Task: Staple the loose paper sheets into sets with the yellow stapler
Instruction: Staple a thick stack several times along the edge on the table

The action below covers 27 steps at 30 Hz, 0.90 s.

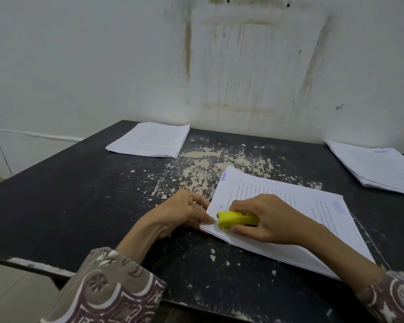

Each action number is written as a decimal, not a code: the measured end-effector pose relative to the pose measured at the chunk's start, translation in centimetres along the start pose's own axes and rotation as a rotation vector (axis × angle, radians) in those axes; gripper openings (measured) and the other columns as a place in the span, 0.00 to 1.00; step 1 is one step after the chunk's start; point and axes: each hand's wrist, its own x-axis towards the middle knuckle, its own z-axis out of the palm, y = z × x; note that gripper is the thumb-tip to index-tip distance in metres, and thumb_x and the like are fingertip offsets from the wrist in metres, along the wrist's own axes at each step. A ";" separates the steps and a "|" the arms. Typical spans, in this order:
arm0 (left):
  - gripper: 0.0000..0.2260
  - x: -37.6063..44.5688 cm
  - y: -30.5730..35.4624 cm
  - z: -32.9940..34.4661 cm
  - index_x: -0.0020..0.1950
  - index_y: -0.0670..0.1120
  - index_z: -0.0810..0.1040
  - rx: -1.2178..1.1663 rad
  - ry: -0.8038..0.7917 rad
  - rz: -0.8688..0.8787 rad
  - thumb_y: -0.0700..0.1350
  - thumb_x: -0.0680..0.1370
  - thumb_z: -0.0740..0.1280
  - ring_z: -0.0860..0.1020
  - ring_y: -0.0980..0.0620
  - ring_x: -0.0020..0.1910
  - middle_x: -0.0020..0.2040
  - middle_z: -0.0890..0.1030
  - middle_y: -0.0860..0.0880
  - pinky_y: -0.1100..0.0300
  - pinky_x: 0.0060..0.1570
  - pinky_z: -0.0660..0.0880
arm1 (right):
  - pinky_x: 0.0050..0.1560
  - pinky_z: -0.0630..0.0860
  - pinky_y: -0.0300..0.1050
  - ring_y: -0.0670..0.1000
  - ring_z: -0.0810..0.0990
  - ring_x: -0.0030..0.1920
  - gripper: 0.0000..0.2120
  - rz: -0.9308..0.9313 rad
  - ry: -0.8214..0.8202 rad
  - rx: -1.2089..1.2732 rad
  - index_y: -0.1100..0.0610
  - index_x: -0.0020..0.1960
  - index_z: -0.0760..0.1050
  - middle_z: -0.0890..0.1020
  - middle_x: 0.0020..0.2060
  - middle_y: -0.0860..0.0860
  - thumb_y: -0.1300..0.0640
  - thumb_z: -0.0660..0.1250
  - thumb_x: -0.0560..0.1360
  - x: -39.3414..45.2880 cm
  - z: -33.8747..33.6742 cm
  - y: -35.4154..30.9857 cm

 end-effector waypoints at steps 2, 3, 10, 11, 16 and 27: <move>0.08 0.0 0.0 0.1 0.45 0.36 0.78 -0.010 0.008 -0.009 0.27 0.69 0.69 0.78 0.56 0.26 0.29 0.82 0.48 0.68 0.27 0.73 | 0.35 0.71 0.44 0.47 0.75 0.32 0.24 0.003 0.025 -0.031 0.49 0.48 0.75 0.81 0.35 0.48 0.34 0.51 0.69 -0.1 0.2 -0.2; 0.08 0.0 0.1 0.1 0.45 0.35 0.78 -0.013 0.012 -0.012 0.27 0.69 0.68 0.78 0.56 0.27 0.29 0.82 0.49 0.68 0.27 0.74 | 0.34 0.70 0.44 0.47 0.76 0.32 0.24 0.003 0.042 -0.045 0.50 0.47 0.75 0.81 0.34 0.48 0.34 0.51 0.70 -0.2 0.3 -0.3; 0.07 0.2 0.0 0.1 0.43 0.36 0.78 -0.042 0.033 -0.019 0.26 0.69 0.68 0.77 0.57 0.25 0.26 0.81 0.50 0.68 0.26 0.73 | 0.30 0.70 0.46 0.49 0.74 0.28 0.23 0.044 0.139 -0.080 0.51 0.45 0.74 0.80 0.31 0.47 0.36 0.50 0.70 -0.7 1.2 -0.9; 0.07 0.3 0.0 0.1 0.43 0.36 0.78 -0.041 0.036 -0.019 0.26 0.69 0.68 0.77 0.57 0.26 0.27 0.81 0.50 0.68 0.26 0.73 | 0.30 0.70 0.46 0.49 0.73 0.27 0.23 0.053 0.149 -0.080 0.51 0.46 0.74 0.80 0.31 0.47 0.35 0.50 0.70 -0.7 1.3 -0.9; 0.08 0.4 0.0 0.1 0.44 0.36 0.79 -0.044 0.048 -0.019 0.27 0.68 0.69 0.77 0.55 0.28 0.29 0.81 0.49 0.67 0.30 0.74 | 0.31 0.67 0.45 0.49 0.72 0.28 0.27 0.105 0.147 -0.079 0.51 0.48 0.73 0.76 0.30 0.46 0.33 0.46 0.68 -0.8 1.1 -1.3; 0.11 0.4 0.1 0.1 0.48 0.33 0.78 -0.088 0.042 -0.010 0.27 0.67 0.70 0.79 0.55 0.28 0.29 0.82 0.49 0.65 0.34 0.77 | 0.32 0.64 0.42 0.45 0.68 0.28 0.28 0.177 0.160 -0.011 0.50 0.48 0.72 0.72 0.29 0.44 0.31 0.46 0.66 -0.9 1.3 -1.3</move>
